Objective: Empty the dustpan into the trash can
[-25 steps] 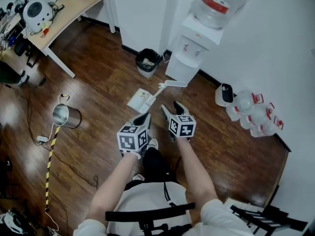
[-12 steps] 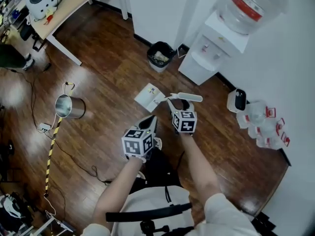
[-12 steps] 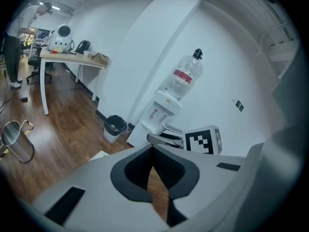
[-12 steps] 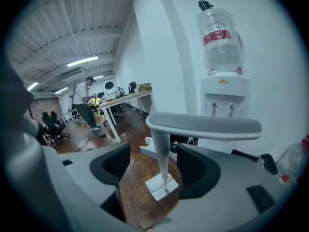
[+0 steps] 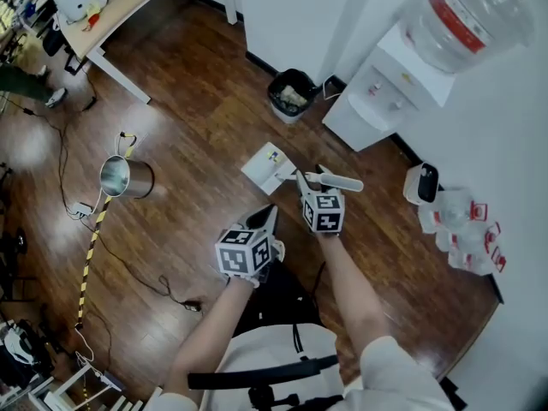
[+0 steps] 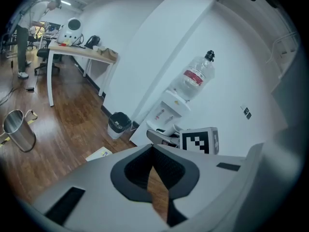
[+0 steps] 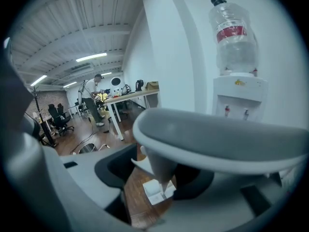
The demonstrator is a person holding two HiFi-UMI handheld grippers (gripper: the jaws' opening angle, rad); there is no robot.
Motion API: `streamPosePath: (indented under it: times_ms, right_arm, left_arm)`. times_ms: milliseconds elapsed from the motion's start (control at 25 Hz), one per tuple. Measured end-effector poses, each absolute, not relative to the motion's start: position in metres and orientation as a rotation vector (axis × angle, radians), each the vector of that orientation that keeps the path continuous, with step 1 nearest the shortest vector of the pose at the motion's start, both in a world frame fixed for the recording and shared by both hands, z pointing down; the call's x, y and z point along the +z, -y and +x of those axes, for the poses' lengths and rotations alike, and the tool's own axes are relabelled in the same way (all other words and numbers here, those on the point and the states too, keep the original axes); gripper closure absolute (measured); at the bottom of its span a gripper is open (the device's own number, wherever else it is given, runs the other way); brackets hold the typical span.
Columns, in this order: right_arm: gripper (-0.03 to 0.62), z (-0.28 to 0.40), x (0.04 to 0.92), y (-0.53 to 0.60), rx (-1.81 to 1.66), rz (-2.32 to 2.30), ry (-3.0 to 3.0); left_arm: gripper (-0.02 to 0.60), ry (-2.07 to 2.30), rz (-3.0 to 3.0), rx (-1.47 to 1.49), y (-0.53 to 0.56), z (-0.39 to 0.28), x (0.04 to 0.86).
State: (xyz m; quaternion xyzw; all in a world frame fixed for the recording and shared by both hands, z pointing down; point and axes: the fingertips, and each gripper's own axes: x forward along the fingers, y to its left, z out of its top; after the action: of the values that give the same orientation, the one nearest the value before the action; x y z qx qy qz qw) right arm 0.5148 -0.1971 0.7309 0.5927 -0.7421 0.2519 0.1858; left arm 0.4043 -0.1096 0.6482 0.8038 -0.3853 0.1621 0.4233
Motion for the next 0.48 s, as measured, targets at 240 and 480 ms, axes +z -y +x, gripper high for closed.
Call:
streamPosePath:
  times_ms: [240,480]
  right_arm:
    - [0.358,0.511,0.725,0.217,0.701,1.648,2.078]
    - [0.361,0.486,0.701,0.247,0.654,1.558,2.085]
  left_arm:
    - [0.586,1.013,1.983,0.386,0.121,0.390,0.649]
    - [0.586,1.115,1.943,0.325,0.132,0.354,0.636]
